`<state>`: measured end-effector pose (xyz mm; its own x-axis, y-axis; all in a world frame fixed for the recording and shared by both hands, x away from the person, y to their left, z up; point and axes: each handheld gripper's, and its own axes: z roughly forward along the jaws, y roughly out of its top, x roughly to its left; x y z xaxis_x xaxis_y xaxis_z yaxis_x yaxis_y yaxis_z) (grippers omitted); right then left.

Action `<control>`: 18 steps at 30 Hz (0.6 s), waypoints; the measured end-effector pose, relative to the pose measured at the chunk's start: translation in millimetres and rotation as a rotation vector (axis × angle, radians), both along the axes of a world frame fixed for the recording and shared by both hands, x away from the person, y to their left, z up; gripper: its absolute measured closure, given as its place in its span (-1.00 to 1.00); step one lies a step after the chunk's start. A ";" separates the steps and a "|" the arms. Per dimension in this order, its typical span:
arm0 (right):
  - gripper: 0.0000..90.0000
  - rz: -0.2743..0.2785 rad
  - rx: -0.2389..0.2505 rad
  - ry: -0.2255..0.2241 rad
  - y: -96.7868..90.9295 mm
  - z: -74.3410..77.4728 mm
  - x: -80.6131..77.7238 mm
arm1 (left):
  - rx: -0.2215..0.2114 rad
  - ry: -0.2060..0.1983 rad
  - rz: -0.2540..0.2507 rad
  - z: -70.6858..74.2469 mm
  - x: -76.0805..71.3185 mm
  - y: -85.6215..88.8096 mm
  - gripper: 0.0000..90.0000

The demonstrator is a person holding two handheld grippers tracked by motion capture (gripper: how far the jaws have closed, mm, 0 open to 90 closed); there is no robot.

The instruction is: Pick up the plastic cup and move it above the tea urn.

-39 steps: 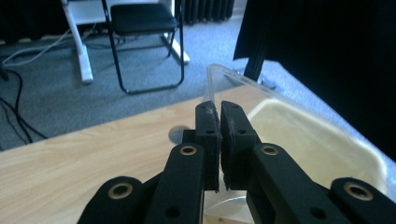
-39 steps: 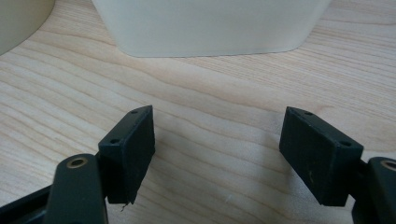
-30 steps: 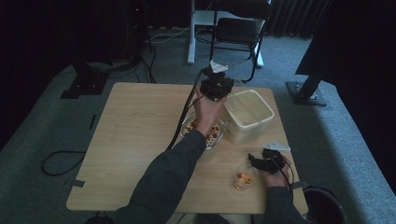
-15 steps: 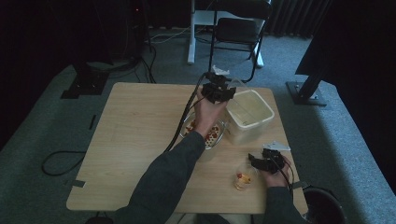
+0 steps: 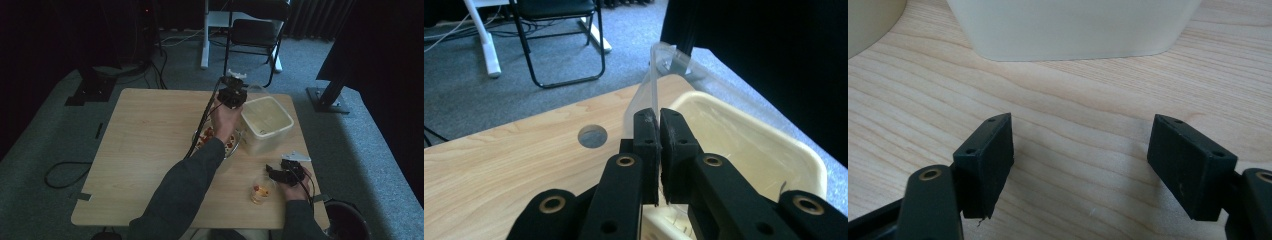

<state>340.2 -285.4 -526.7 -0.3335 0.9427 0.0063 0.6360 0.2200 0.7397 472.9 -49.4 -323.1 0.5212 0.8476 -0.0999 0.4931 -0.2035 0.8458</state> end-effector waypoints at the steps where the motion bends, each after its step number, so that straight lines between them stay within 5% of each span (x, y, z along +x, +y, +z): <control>1: -0.42 0.000 0.000 0.000 0.0 0.0 0.0 | -0.010 0.002 0.001 0.4 1.0 1.0 0.95; 5: -0.42 0.000 0.000 0.000 0.0 0.0 0.0 | -0.041 -0.010 0.025 3.7 3.1 6.0 0.96; 11: -0.42 0.000 0.000 0.000 0.0 0.0 0.0 | -0.061 -0.096 0.067 14.7 0.8 8.1 0.96; 18: -0.42 -0.001 0.000 0.002 0.0 0.1 -0.1 | -0.032 -0.221 -0.004 23.2 -14.4 -7.5 0.95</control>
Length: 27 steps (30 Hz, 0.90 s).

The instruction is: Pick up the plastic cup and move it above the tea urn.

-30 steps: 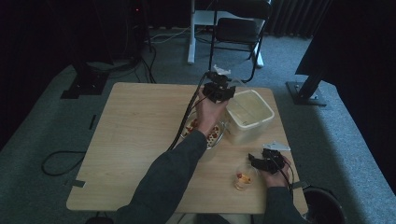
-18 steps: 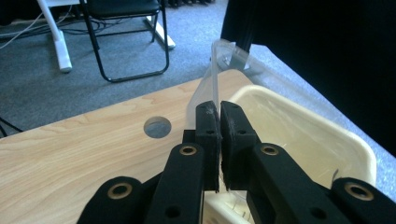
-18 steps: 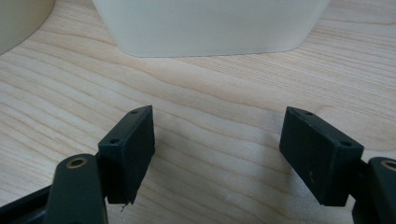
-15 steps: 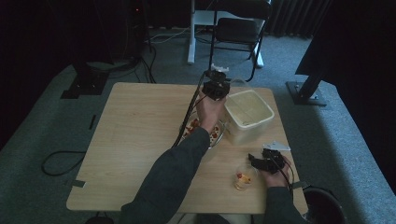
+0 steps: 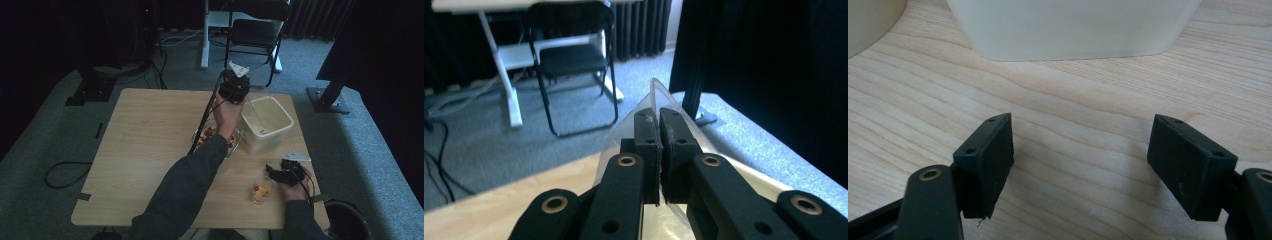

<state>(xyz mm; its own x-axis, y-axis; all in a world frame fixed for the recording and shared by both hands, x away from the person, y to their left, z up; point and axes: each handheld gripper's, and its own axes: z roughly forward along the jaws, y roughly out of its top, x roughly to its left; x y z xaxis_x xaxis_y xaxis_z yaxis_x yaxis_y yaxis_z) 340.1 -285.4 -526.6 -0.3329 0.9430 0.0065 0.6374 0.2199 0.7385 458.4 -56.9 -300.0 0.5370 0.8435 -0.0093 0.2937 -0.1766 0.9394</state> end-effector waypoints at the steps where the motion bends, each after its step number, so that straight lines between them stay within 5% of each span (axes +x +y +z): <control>1: -0.42 0.000 0.000 0.000 0.0 0.0 0.0 | 0.001 0.004 -0.030 0.2 -0.9 -2.2 0.93; 3: -0.42 0.001 0.000 0.000 0.0 0.0 0.0 | -0.021 0.022 -0.092 -0.5 -1.2 -5.1 0.73; 13: -0.43 0.001 -0.001 -0.001 -0.2 -0.1 -0.2 | -0.086 0.114 -0.118 -3.9 7.8 16.2 0.44; 20: -0.43 0.001 0.001 -0.002 -0.2 -0.1 -0.1 | -0.062 0.169 -0.117 -7.7 15.7 43.5 0.28; 27: -0.43 0.001 0.001 -0.001 -0.2 -0.1 -0.1 | -0.006 0.192 -0.107 -6.9 15.3 91.2 0.13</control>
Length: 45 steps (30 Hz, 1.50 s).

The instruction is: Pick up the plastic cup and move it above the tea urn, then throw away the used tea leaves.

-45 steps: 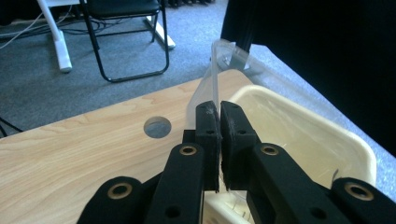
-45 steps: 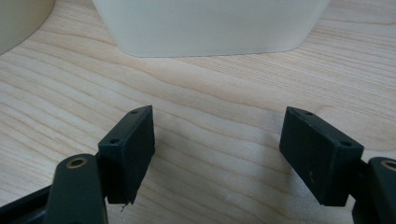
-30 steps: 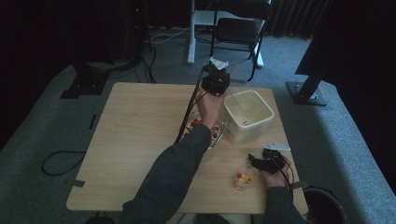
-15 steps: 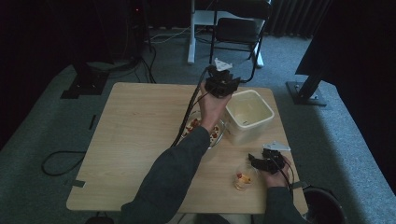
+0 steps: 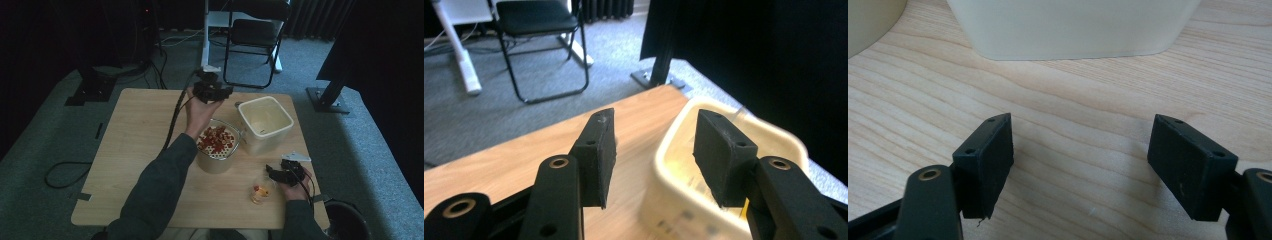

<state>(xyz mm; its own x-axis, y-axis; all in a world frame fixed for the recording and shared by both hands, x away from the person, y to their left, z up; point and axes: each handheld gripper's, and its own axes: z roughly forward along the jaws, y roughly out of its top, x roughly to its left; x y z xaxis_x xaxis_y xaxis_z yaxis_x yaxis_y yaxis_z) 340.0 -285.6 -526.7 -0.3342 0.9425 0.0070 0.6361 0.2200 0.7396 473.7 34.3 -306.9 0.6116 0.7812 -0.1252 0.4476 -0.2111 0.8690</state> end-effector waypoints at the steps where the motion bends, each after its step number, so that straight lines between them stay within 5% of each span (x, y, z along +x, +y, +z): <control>1: -0.43 0.000 0.000 0.000 0.0 0.0 0.0 | 0.001 -0.008 0.008 -0.6 -0.9 8.0 0.12; 14: -0.42 0.002 0.001 0.001 -1.4 0.0 -4.5 | 0.012 -0.008 0.091 -22.2 -27.3 98.9 0.07; 22: -0.43 0.002 -0.002 -0.002 -2.3 0.0 -5.1 | 0.077 -0.034 0.109 -42.7 -53.6 126.5 0.04; 32: -0.48 -0.026 -0.012 -0.001 -3.1 0.2 -7.0 | 0.078 0.000 0.178 -74.5 -75.8 174.2 0.03; 38: -0.55 -0.048 0.000 -0.043 -8.7 18.8 -23.0 | 0.093 0.007 0.173 -94.3 -91.1 184.7 -0.06; 45: -0.64 -0.009 0.011 -0.127 -18.3 47.4 -55.0 | 0.133 0.013 0.134 -113.4 -102.8 172.6 -0.14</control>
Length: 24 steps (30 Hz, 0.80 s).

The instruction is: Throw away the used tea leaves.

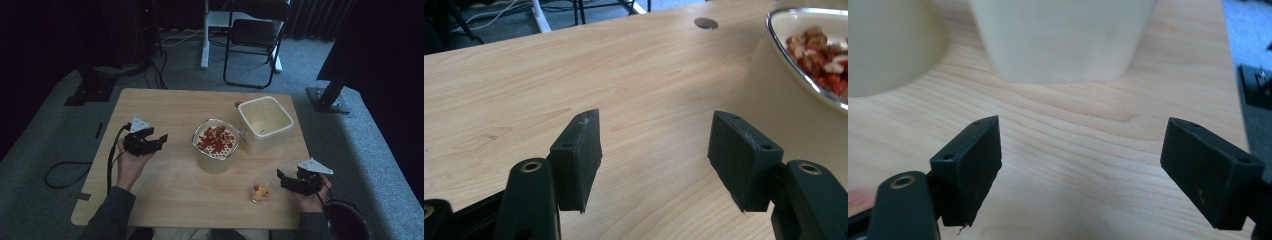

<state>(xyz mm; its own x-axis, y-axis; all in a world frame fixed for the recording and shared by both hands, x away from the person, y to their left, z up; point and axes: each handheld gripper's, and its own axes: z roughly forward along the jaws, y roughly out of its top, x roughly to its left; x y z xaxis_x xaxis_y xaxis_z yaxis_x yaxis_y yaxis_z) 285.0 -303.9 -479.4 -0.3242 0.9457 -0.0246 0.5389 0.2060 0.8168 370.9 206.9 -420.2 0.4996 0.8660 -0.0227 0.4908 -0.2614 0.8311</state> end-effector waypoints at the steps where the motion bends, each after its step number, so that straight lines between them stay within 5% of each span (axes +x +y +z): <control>1: -0.65 0.005 0.003 -0.011 -1.0 3.3 -3.9 | 0.002 -0.002 -0.009 -1.5 -1.1 -3.5 -0.14; 4: -0.65 0.038 0.026 -0.062 -5.2 17.8 -23.4 | 0.005 -0.009 -0.024 -3.3 -2.8 -9.5 -0.14; 8: -0.66 0.063 0.035 -0.080 -6.5 23.6 -36.7 | -0.005 -0.009 -0.022 -3.9 -4.2 -11.8 -0.14; 9: -0.66 0.088 0.068 -0.095 -7.3 26.9 -52.2 | -0.007 -0.008 -0.025 -4.1 -5.4 -12.4 -0.14; 13: -0.67 0.120 0.102 -0.098 -6.5 27.1 -65.5 | -0.003 -0.011 -0.031 -5.6 -9.3 -15.8 -0.14; 16: -0.69 0.191 0.144 -0.074 0.5 21.7 -80.6 | -0.002 -0.016 -0.038 -6.8 -11.5 -18.6 -0.14; 19: -0.70 0.231 0.127 -0.052 9.7 13.7 -86.4 | -0.015 -0.016 -0.038 -7.8 -11.8 -20.3 -0.14; 24: -0.71 0.299 0.143 -0.023 30.3 -7.7 -81.2 | -0.019 -0.016 -0.047 -10.0 -12.2 -24.6 -0.14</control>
